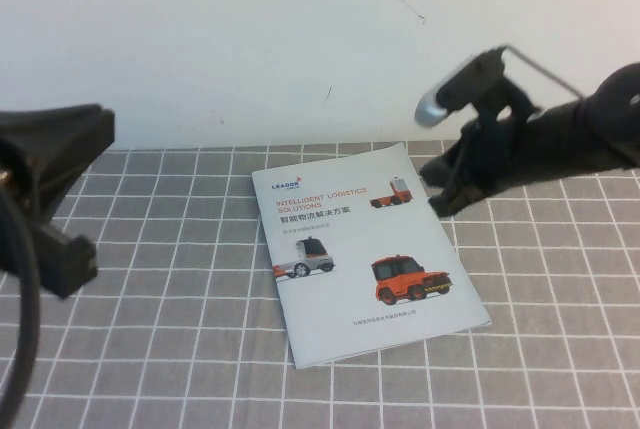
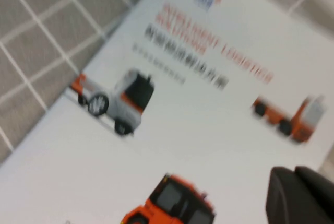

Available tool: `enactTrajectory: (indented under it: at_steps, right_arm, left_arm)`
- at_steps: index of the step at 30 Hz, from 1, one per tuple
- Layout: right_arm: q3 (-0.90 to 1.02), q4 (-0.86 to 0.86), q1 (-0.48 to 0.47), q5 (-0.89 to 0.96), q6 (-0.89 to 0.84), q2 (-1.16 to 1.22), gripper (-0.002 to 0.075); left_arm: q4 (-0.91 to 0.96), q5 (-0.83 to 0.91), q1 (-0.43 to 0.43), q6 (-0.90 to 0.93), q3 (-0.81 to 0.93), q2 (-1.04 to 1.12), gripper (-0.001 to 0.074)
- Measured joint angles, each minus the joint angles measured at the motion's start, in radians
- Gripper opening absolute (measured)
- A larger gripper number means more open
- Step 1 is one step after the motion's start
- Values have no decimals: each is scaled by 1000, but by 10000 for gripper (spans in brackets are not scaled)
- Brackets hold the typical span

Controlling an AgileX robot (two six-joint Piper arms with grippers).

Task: Close book
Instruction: 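Close the open booklet and leave it lying on the table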

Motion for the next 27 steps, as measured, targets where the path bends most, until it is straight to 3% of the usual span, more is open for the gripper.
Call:
enactTrajectory:
  at_steps: [9, 17, 22, 27]
  right_arm:
    - [0, -156, 0, 32, 29, -464, -1]
    - [28, -525, 0, 246, 402, -750, -1]
    - [193, -666, 0, 341, 583, -924, -1]
    - [425, -690, 0, 357, 681, -1121, -1]
  left_arm:
    - [-19, -234, 0, 205, 311, -290, -4]
    - [-32, -264, 0, 219, 493, -402, -4]
    - [-68, -272, 0, 219, 529, -405, -4]
    - [-105, -281, 0, 219, 531, -405, -4]
